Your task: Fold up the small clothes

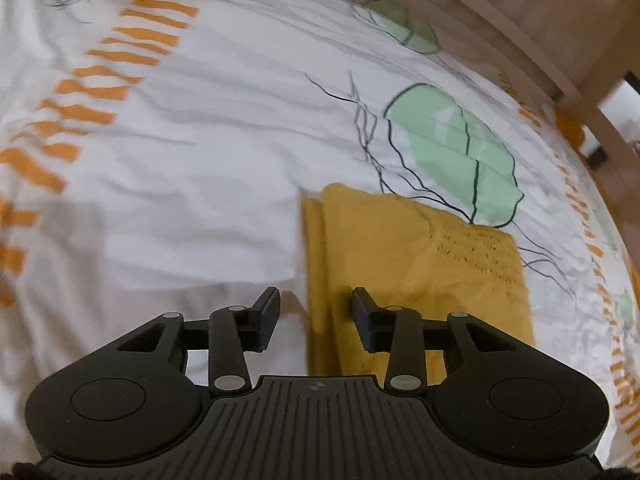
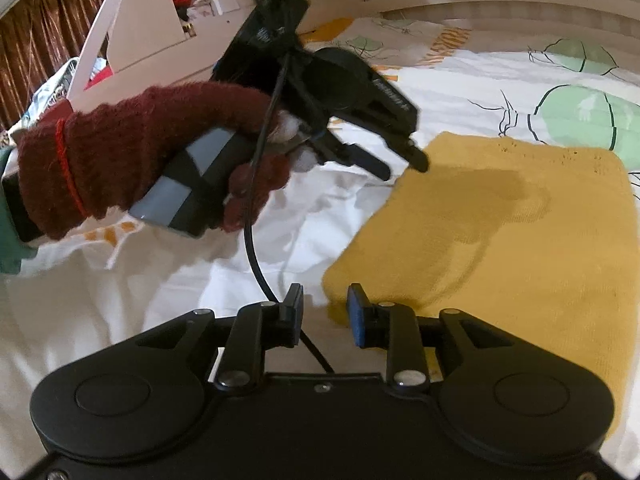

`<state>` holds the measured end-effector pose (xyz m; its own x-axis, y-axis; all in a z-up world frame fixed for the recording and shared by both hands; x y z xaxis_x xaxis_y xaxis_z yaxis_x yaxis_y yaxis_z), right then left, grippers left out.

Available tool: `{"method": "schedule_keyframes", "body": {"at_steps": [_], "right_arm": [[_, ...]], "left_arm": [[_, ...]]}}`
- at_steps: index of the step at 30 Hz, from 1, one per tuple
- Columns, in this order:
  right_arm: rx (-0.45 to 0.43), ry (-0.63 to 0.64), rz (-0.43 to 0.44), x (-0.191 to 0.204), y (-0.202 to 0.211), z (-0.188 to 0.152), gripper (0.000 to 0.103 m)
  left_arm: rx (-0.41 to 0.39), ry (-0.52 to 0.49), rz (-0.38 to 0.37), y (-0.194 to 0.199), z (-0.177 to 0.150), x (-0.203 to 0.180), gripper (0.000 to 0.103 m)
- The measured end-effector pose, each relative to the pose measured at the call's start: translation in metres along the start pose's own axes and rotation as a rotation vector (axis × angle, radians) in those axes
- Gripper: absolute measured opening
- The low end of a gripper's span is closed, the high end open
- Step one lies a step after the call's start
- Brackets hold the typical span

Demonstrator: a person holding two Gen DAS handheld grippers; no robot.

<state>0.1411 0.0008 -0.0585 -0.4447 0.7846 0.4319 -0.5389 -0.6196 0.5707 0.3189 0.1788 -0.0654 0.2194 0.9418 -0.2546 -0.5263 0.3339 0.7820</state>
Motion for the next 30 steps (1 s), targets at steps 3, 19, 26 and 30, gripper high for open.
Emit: {"method": "schedule_keyframes", "body": {"at_steps": [3, 19, 26, 30], "right_arm": [[-0.017, -0.013, 0.004, 0.000, 0.013, -0.001, 0.039], [-0.055, -0.154, -0.091, -0.025, 0.080, -0.011, 0.071], [-0.062, -0.253, -0.129, -0.052, 0.089, -0.002, 0.100], [-0.073, -0.332, -0.141, -0.078, 0.088, 0.015, 0.103]], "left_arm": [[-0.028, -0.004, 0.015, 0.022, -0.008, -0.004, 0.040], [-0.071, -0.089, 0.025, 0.068, -0.070, -0.067, 0.060], [-0.075, -0.080, 0.003, 0.054, -0.081, -0.062, 0.063], [-0.059, -0.039, -0.012, 0.043, -0.085, -0.053, 0.063]]}}
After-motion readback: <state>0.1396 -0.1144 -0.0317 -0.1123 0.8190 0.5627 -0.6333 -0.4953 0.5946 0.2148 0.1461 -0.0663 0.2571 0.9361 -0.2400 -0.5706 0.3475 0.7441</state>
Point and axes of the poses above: each gripper's, at about its wrist camera, not at the fingertips, and y roughly against the way its jaws point, x to its left, z to its top, the point moved 1 cm from there along -y, roughly the way its jaws point, and after that the axes turned 11 degrees about -y, right-handed, at the moved point
